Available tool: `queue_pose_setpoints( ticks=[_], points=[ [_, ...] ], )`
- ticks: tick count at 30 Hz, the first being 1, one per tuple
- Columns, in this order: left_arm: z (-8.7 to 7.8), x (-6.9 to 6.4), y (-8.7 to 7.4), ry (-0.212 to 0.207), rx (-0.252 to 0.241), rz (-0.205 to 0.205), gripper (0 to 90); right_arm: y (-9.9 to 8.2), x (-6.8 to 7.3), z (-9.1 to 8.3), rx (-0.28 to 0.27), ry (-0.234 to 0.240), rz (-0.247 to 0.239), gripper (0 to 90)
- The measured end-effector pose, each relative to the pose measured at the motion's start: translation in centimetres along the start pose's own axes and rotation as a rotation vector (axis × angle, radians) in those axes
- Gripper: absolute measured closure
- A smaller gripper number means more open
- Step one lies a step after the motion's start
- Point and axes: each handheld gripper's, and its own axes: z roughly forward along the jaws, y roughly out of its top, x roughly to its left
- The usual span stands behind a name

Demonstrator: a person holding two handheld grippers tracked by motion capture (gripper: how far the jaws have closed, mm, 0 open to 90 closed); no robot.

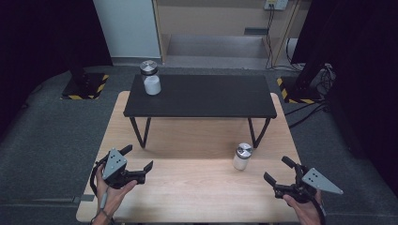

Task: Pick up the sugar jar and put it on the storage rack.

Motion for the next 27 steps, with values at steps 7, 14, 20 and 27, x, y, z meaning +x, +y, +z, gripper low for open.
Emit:
queue_pose_setpoints(
  ticks=[7,14,20,27],
  points=[
    [-0.2,0.0,-0.1,0.011,-0.005,0.006,4.9,1.5,-0.5,-0.4,0.018,0.006,-0.019,4.2],
    [-0.3,0.1,-0.2,0.010,-0.006,0.004,4.9,5.1,-1.7,-0.9,0.070,0.040,-0.056,4.3],
    [-0.3,0.1,-0.1,-0.005,-0.002,0.013,4.8,9.2,-2.8,-1.1,0.128,0.076,-0.077,5.2],
    [-0.3,0.2,-0.2,-0.004,-0.006,0.008,4.6,14.8,-3.7,-1.1,0.210,0.124,-0.088,5.0]
  ],
)
